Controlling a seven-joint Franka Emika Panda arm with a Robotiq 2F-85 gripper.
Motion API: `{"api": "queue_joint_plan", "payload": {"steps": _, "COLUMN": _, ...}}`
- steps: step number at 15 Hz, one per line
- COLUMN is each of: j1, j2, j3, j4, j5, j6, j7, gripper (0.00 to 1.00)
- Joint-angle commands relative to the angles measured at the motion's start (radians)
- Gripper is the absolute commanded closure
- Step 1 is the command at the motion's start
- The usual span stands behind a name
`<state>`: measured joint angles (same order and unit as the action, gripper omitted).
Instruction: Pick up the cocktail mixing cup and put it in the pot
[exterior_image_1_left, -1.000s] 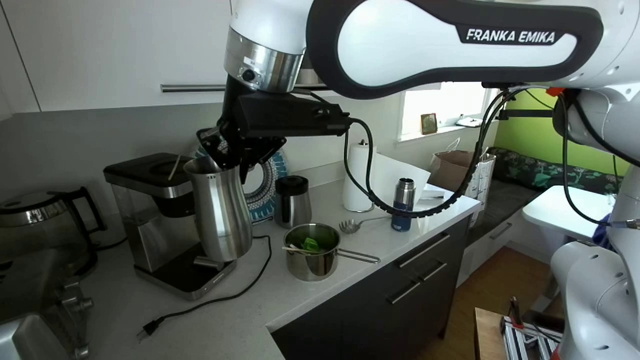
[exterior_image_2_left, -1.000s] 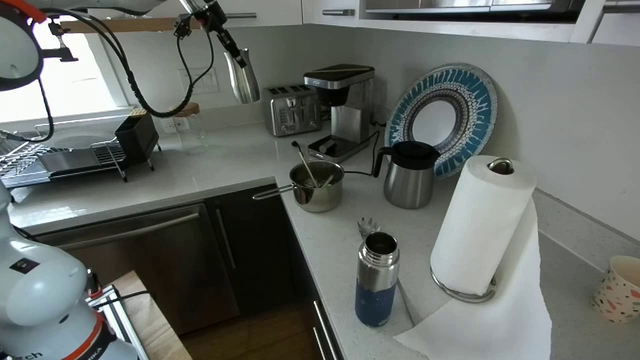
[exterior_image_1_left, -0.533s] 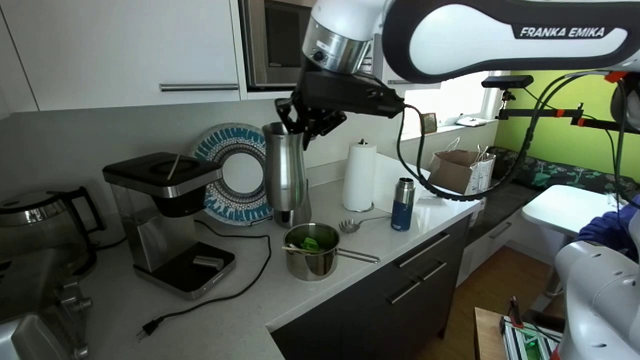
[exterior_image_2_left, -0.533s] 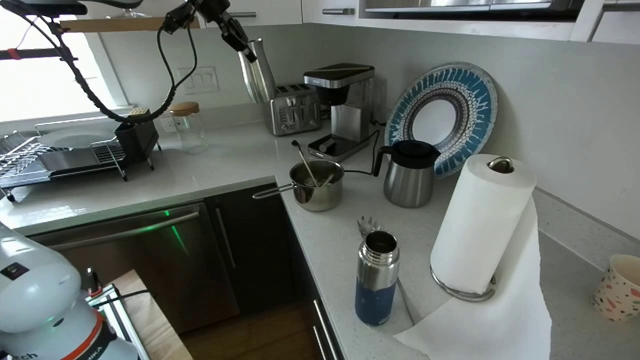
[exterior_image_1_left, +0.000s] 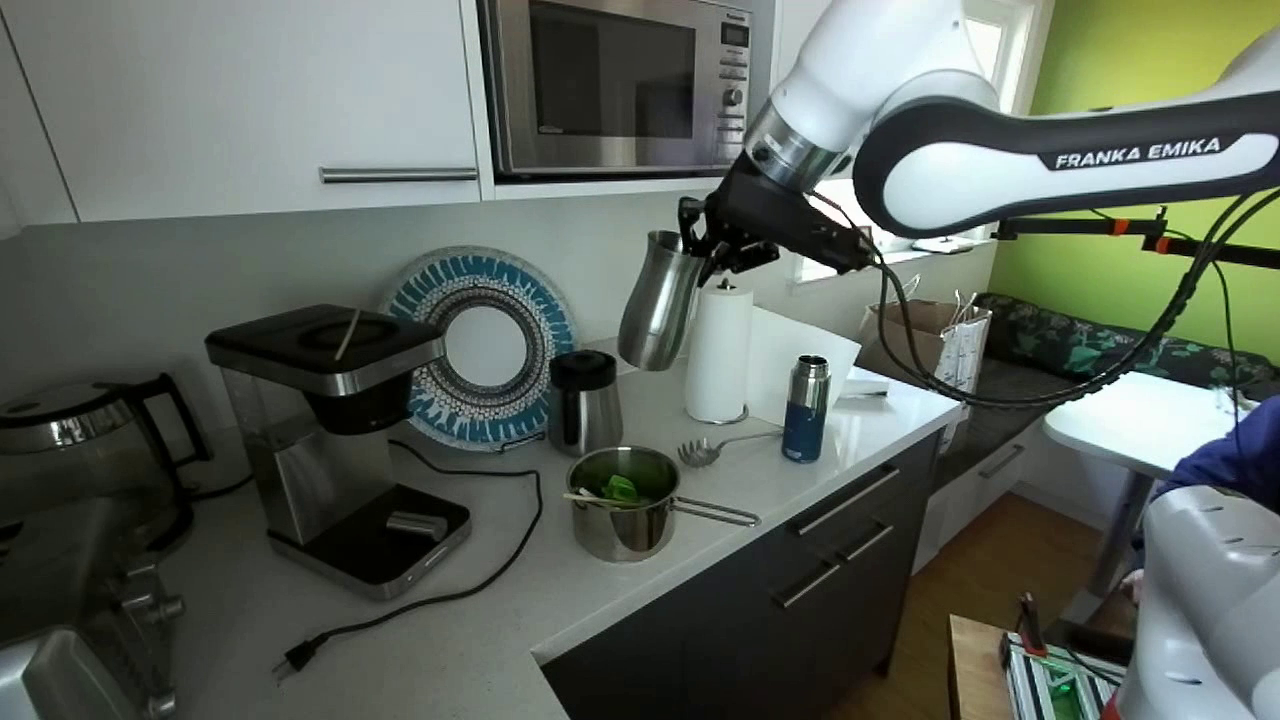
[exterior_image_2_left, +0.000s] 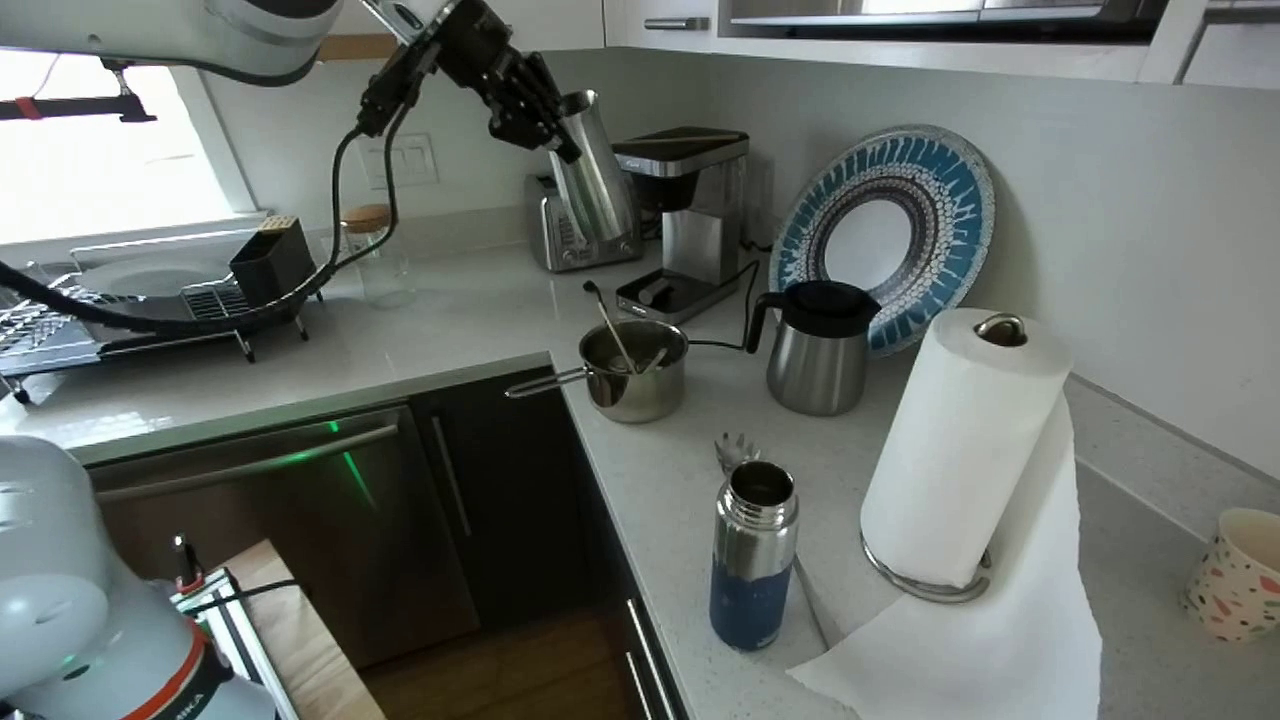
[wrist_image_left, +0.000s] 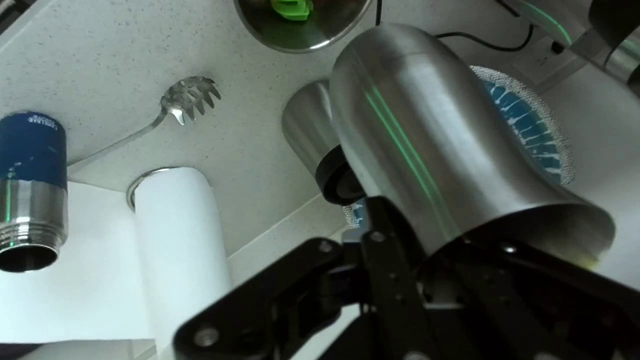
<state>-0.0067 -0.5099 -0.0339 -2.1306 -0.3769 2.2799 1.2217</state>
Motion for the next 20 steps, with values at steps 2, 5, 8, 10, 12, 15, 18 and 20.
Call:
{"api": "queue_joint_plan", "payload": {"steps": 2, "j1": -0.092, "j2": -0.024, "j3": -0.029, "j4": -0.242, "j5": 0.144, "j6": 0.226, "j7": -0.057, "gripper": 0.97}}
{"api": "queue_joint_plan", "payload": {"steps": 5, "j1": -0.098, "j2": 0.054, "j3": -0.060, "j4": -0.284, "j5": 0.260, "j6": 0.378, "j7": -0.167, "gripper": 0.97}}
{"api": "queue_joint_plan", "payload": {"steps": 8, "j1": -0.091, "j2": 0.121, "j3": -0.093, "j4": -0.278, "j5": 0.376, "j6": 0.439, "j7": -0.317, "gripper": 0.97}}
{"api": "queue_joint_plan", "payload": {"steps": 10, "j1": -0.054, "j2": 0.166, "j3": -0.122, "j4": -0.254, "j5": 0.507, "j6": 0.411, "j7": -0.415, "gripper": 0.97}}
{"api": "queue_joint_plan", "payload": {"steps": 12, "j1": -0.052, "j2": 0.212, "j3": -0.118, "j4": -0.241, "j5": 0.603, "j6": 0.364, "j7": -0.483, "gripper": 0.97}}
{"api": "queue_joint_plan", "payload": {"steps": 15, "j1": -0.060, "j2": 0.270, "j3": -0.109, "j4": -0.227, "j5": 0.699, "j6": 0.369, "j7": -0.575, "gripper": 0.97}}
{"api": "queue_joint_plan", "payload": {"steps": 18, "j1": -0.092, "j2": 0.319, "j3": -0.096, "j4": -0.185, "j5": 0.686, "j6": 0.328, "j7": -0.591, "gripper": 0.97}}
{"api": "queue_joint_plan", "payload": {"steps": 20, "j1": -0.102, "j2": 0.341, "j3": -0.096, "j4": -0.157, "j5": 0.680, "j6": 0.277, "j7": -0.581, "gripper": 0.97}}
